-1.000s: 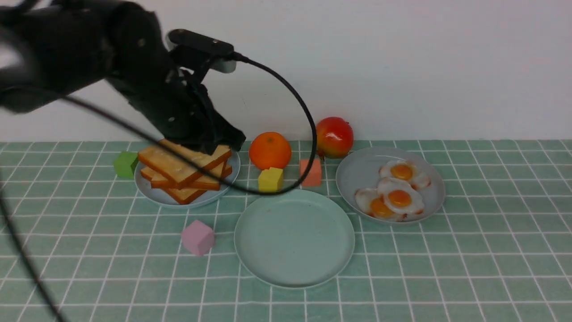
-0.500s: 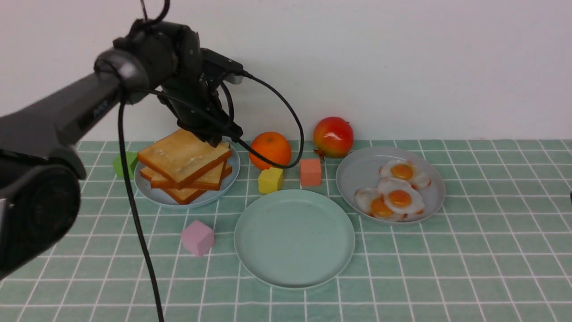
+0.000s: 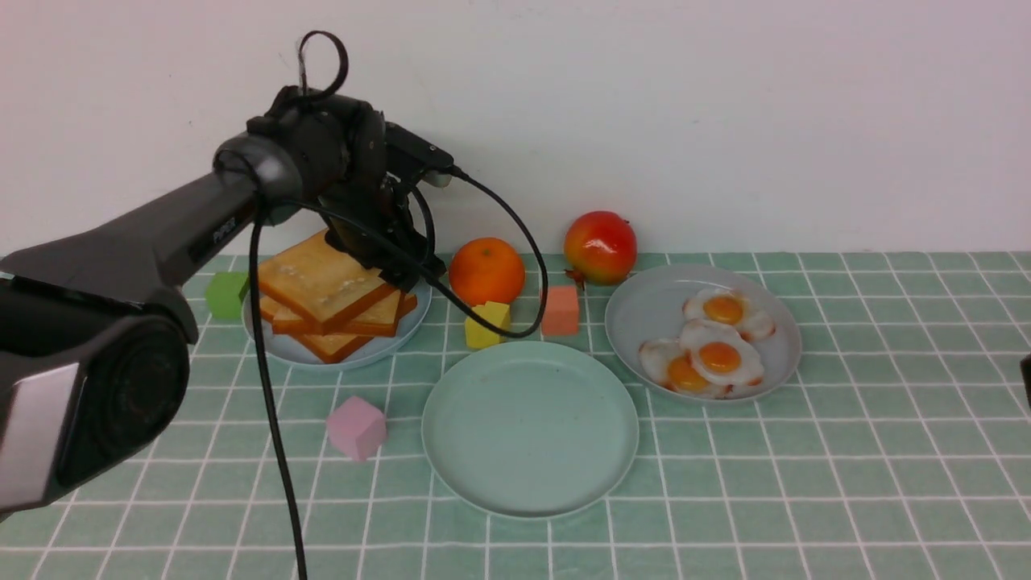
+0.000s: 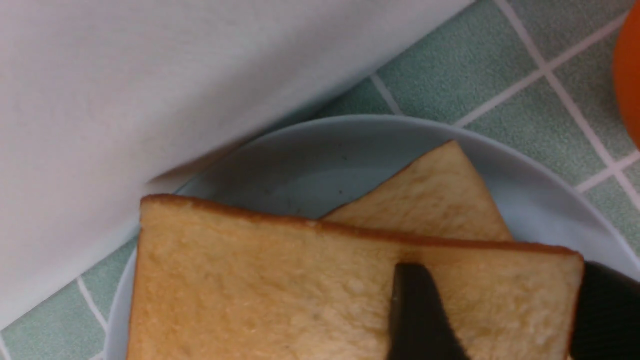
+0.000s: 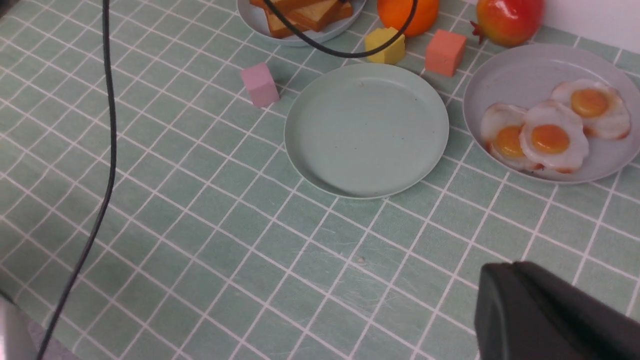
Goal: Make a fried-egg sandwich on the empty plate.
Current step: Use the left arm to grab a slice of bread, then use the left arm to put a slice of bread into the empty plate in the middle
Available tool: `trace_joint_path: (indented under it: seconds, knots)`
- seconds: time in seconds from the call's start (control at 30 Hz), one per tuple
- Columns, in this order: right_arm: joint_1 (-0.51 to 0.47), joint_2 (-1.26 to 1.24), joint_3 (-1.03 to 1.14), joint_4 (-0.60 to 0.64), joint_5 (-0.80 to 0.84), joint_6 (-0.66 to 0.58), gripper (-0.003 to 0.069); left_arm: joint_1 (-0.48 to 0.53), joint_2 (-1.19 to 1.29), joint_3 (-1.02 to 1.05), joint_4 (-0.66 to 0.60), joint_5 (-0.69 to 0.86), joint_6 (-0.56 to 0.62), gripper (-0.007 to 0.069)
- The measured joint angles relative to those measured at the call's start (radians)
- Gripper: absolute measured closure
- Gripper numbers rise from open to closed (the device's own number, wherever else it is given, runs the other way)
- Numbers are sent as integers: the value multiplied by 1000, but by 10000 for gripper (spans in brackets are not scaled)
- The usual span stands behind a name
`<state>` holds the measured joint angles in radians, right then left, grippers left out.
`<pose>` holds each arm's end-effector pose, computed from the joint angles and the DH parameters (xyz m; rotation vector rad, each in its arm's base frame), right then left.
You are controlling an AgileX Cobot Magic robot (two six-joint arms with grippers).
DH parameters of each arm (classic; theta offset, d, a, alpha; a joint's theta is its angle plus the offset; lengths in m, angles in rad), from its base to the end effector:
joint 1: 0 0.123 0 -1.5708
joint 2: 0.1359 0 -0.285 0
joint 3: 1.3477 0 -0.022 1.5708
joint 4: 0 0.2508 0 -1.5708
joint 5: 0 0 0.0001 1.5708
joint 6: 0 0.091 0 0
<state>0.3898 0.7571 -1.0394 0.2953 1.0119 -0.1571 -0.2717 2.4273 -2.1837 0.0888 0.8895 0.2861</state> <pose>0.1014 0.0659 0.4046 -0.5644 2.1411 0.4928 0.5174 -0.1376 0.1829 0.7669 2.5004 0.1149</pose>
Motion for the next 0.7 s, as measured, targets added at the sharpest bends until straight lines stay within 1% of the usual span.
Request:
trace_joint_path:
  seconds: [0.03,0.1,0.33,0.4,0.43,0.47,0.5,0.53,0.57,0.7]
  knots:
    - [0,0,0,3,4,0,646,0,2,-3,1,4,0,301]
    - [0,0,0,8,10,0,646,0,3,-4,2,10,0,340]
    - [0,0,0,15,31,0,645,-2,-19,0,6,25,0,346]
    - [0,0,0,15,31,0,645,-9,-38,5,22,53,0,364]
    - [0,0,0,15,31,0,645,-13,-54,8,35,72,0,395]
    - [0,0,0,15,31,0,645,-13,-57,9,38,76,0,403]
    - [0,0,0,15,31,0,645,-20,-77,11,51,94,-1,455]
    - [0,0,0,15,31,0,643,-31,-109,13,66,116,-9,530]
    - [0,0,0,15,31,0,641,-41,-137,12,68,129,-18,561]
    - [0,-2,0,15,33,-6,637,-93,-242,11,72,163,-45,551]
